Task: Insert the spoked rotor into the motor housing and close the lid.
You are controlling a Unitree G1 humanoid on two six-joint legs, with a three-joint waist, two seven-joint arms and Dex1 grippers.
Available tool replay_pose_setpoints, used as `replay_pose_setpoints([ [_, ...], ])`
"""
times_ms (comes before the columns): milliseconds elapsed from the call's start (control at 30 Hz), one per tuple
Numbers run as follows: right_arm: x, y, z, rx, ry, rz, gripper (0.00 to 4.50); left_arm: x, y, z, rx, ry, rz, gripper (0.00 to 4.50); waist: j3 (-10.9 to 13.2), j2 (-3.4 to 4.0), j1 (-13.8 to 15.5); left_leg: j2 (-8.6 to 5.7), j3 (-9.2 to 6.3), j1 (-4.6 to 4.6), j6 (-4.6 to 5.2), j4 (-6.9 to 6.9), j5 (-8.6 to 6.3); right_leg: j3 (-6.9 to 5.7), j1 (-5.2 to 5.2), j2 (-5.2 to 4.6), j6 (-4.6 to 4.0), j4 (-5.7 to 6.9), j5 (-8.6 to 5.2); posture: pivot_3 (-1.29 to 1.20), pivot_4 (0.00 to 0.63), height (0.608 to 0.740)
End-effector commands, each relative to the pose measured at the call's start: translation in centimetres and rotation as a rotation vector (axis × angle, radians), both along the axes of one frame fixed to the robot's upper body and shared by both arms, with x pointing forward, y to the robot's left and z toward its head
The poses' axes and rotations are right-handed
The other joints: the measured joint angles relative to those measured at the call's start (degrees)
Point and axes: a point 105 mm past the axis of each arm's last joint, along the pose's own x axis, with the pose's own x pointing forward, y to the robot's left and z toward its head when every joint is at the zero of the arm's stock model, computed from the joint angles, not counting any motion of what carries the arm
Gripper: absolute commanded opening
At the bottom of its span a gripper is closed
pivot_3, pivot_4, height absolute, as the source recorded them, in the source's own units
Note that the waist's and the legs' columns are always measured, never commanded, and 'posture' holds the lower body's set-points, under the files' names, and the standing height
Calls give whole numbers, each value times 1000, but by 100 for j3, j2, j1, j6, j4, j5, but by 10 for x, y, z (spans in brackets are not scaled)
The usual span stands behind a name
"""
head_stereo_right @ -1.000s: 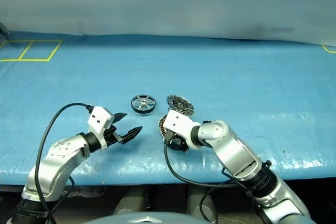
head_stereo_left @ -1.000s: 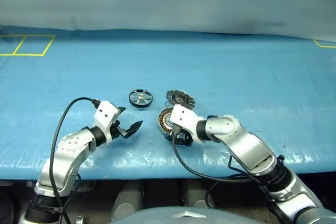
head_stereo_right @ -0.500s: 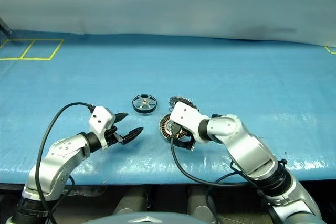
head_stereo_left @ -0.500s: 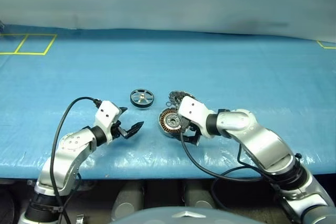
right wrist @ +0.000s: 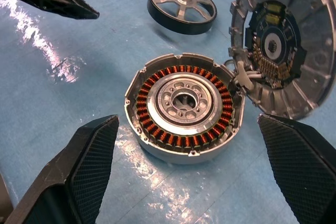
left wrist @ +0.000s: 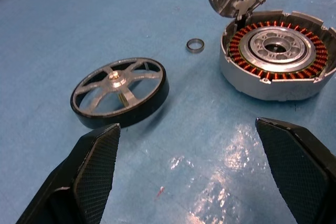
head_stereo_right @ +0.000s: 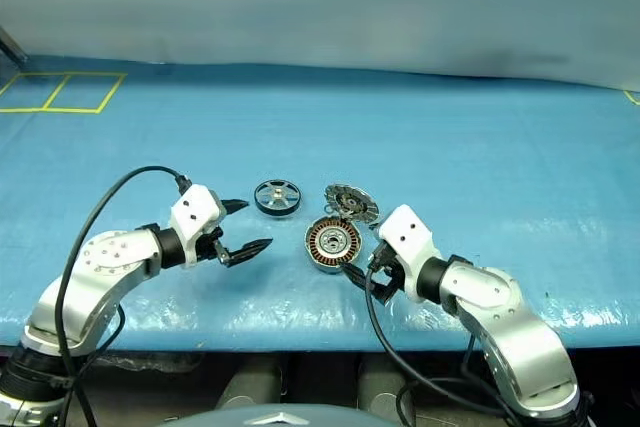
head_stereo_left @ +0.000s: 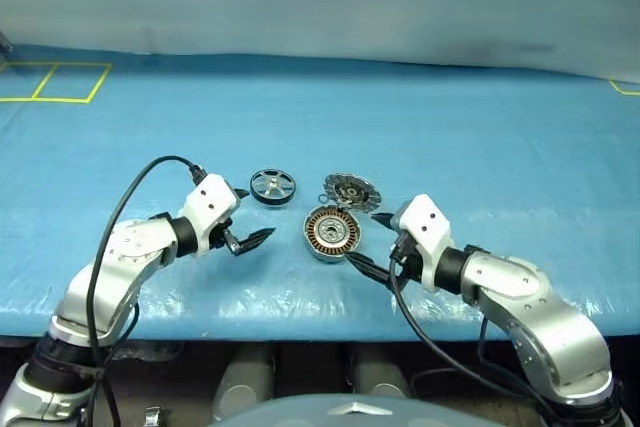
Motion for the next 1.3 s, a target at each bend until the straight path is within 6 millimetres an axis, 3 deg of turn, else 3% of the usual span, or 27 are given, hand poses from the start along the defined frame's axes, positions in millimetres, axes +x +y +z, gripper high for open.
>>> replay_pose_setpoints([
  [33, -9, 0, 6, 19, -56, -11, 4480, 12, 0, 20, 68, -90, -72, 4500, 1, 2, -6, 0, 3, 2, 0, 0, 0, 2, 0, 0, 0, 0, 0, 0, 150, 740],
  [267, -17, 6, -3, 58, -22, -30, 4480, 60, -7, 42, 144, -180, -215, 4500, 2, 1, -24, 9, 18, 5, 0, 5, 0, -7, 3, -4, 2, 2, 1, 0, 150, 740],
  [567, -24, 5, -12, 54, -9, -71, 4480, 100, -35, 33, 260, -189, -449, 4500, 8, -10, -17, -22, 6, -7, 1, 6, -1, -24, 0, -5, 36, -4, 21, 0, 150, 740],
  [900, -30, 1, -12, 61, -20, -143, 4480, 109, -58, 9, 413, -126, -621, 4500, 11, -15, -34, -25, 2, -12, 4, 16, -2, -27, 1, -6, 46, -2, 26, 0, 150, 740],
  [1167, -35, 4, -10, 89, -93, -192, 4480, 109, -77, 2, 408, -69, -654, 4500, 12, -17, -44, -28, -3, -16, 6, 33, -3, -28, 6, -5, 54, 4, 29, 0, 150, 740],
  [1300, -34, 2, -19, 92, -110, -242, 4480, 110, -85, 0, 422, -76, -657, 4500, 12, -18, -46, -29, -2, -15, 7, 44, -3, -27, 11, -5, 60, 6, 33, 0, 150, 740],
])
